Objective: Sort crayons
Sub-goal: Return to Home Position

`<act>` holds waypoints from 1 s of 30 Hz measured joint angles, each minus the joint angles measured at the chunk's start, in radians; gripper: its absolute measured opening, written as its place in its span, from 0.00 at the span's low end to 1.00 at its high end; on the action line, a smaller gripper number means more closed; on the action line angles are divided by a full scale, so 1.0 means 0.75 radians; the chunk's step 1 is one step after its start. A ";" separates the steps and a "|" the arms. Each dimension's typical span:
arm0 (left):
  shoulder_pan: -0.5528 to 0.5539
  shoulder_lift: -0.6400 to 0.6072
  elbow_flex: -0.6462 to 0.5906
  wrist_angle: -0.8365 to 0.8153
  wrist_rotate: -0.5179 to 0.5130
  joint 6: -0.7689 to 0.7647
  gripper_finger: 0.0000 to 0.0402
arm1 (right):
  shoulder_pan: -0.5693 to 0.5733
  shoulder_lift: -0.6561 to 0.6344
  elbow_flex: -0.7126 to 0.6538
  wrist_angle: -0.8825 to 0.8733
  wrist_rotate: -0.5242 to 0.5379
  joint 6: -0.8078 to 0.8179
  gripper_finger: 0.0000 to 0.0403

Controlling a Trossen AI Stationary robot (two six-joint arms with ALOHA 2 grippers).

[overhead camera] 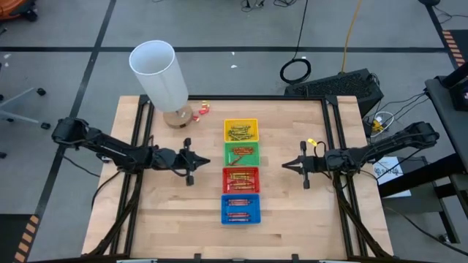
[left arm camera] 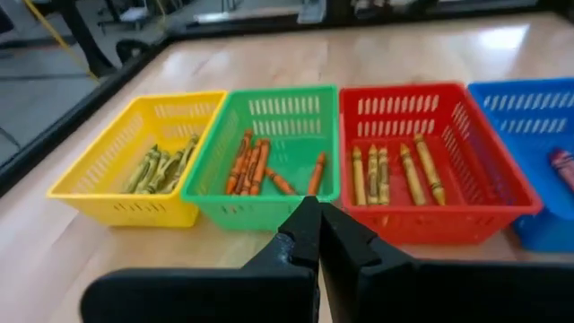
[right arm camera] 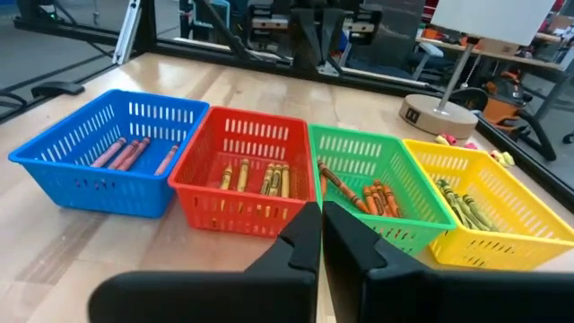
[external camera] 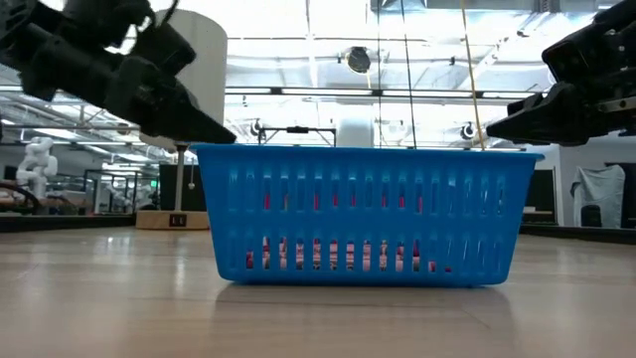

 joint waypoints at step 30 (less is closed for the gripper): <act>-0.084 -0.656 -0.377 -0.071 -0.083 0.030 0.00 | 0.001 -0.041 -0.004 0.015 -0.003 0.031 0.00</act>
